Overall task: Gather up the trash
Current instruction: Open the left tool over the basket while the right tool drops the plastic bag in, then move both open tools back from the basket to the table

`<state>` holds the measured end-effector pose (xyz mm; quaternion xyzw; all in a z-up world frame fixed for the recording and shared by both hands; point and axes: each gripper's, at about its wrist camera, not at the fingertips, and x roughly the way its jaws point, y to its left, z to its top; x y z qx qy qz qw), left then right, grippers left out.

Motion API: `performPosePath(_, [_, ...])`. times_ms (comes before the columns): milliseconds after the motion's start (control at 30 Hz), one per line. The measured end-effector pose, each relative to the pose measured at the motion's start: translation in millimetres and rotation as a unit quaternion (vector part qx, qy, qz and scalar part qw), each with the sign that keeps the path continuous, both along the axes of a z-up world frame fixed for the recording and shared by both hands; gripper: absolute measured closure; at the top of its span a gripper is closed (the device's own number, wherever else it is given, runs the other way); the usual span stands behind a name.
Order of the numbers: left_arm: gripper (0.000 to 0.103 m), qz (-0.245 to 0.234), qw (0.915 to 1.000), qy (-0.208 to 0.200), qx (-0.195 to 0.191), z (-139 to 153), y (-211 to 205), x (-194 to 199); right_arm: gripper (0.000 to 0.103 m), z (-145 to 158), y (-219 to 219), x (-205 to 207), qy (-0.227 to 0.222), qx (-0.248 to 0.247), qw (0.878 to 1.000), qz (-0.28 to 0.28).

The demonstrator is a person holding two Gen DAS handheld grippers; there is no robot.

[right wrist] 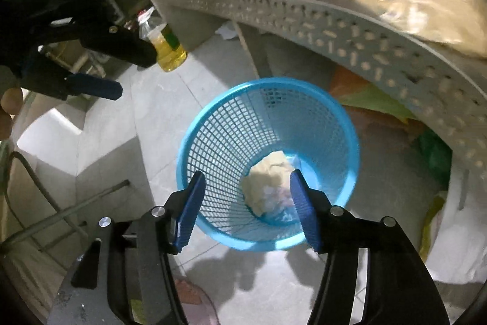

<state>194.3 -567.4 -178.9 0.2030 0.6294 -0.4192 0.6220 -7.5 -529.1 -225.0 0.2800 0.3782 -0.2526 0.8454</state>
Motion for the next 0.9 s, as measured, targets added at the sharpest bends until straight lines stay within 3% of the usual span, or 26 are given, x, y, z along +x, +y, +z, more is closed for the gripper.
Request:
performPosePath(233, [0.035, -0.018, 0.9981, -0.006, -0.058, 56.1, 45.0, -21.5, 0.045, 33.4, 33.3, -23.6, -0.010, -0.021, 1.000, 0.000])
performPosePath(467, [0.033, -0.016, 0.9923, -0.035, -0.118, 131.3, 118.2, -36.8, 0.034, 71.0, 77.8, -36.8, -0.021, -0.043, 0.999, 0.021])
performPosePath(633, [0.026, 0.008, 0.9829, -0.112, -0.146, 179.7, 194.8, -48.0, 0.024, 102.3, 92.7, -45.3, -0.030, -0.054, 0.998, 0.014])
performPosePath(767, [0.017, 0.056, 0.9708, -0.125, -0.197, 193.5, 267.7, -50.9, 0.017, 131.8, 102.9, -49.8, -0.024, -0.075, 0.997, 0.001])
performPosePath(900, [0.016, 0.080, 0.9695, -0.105, -0.207, 186.8, 326.9, -52.4, 0.011, 160.7, 124.6, -43.0, -0.014, -0.111, 0.994, 0.008])
